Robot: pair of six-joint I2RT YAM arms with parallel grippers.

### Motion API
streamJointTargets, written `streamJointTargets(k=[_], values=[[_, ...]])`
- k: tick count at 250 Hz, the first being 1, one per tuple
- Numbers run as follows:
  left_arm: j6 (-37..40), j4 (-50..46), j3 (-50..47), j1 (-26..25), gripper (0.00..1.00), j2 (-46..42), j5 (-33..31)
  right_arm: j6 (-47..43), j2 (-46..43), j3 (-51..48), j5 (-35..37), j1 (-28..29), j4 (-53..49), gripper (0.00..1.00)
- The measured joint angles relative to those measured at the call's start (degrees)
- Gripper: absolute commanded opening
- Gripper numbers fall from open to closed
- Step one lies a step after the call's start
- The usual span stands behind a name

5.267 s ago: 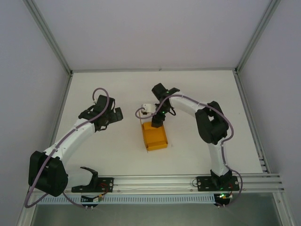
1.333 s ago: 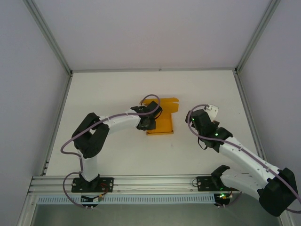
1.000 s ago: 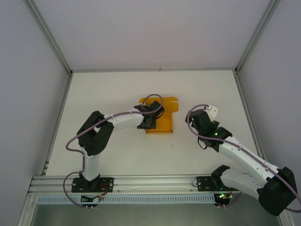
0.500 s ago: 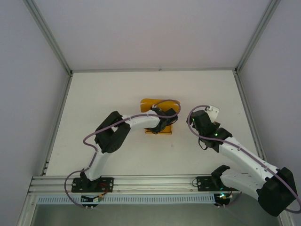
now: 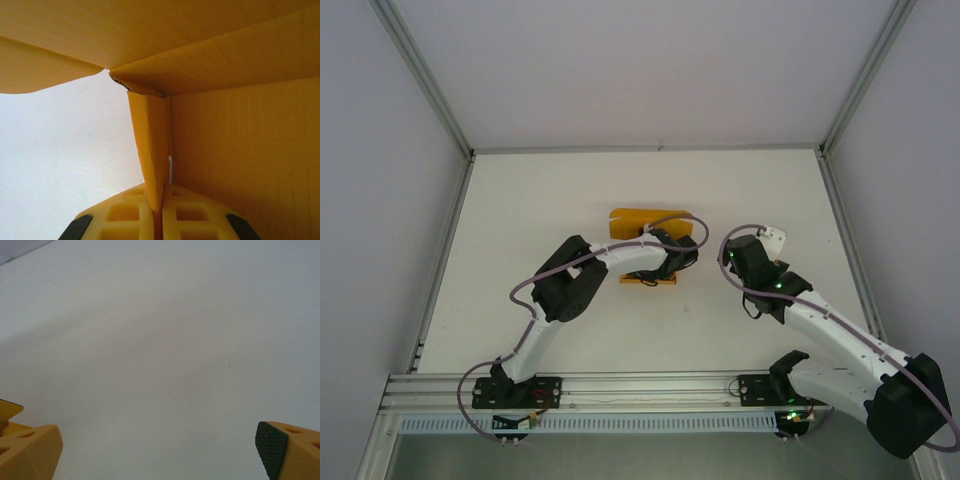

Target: Assemble paper box

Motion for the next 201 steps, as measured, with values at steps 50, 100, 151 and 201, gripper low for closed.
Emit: streamJointTargets(k=[50, 100, 151, 201], values=[[0.3, 1.0, -1.2, 0.0, 0.19, -2.4, 3.1, 0.0, 0.9, 0.0, -1.2, -0.1, 0.0, 1.00], [2.6, 4.6, -3.9, 0.0, 0.36, -8.5, 7.6, -0.1, 0.9, 0.0, -3.1, -0.1, -0.3, 1.00], [4.5, 7.9, -6.5, 0.0, 0.59, -16.4, 9.0, -3.3, 0.3, 0.0, -6.4, -0.2, 0.0, 1.00], [8.1, 11.1, -12.5, 0.3, 1.00, -25.2, 8.8, -16.3, 1.1, 1.0, -14.8, -0.3, 4.4, 1.00]])
